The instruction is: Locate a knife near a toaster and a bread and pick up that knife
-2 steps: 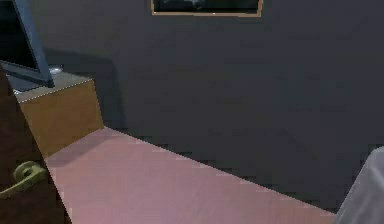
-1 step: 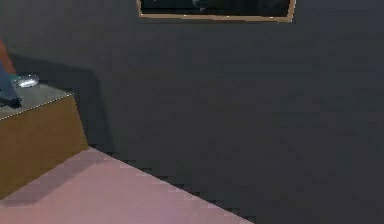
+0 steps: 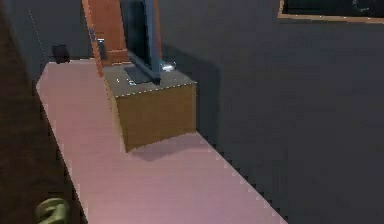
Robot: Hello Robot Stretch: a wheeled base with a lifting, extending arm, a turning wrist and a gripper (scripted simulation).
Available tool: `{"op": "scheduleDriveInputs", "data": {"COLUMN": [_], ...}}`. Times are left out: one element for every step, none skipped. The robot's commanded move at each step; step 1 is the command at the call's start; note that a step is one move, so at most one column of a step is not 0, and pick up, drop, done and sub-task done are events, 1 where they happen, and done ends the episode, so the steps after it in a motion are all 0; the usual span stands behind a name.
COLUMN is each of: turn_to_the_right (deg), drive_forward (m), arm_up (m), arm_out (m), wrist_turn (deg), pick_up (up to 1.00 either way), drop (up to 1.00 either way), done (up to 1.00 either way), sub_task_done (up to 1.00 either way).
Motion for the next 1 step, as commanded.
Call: {"op": "scheduleDriveInputs", "data": {"turn_to_the_right": [0.0], "drive_forward": [1.00], "arm_up": [0.00], "arm_out": [0.00], "wrist_turn": [0.0], "pick_up": [0.00], "drop": [0.00], "done": [0.00], "sub_task_done": [0.00]}}
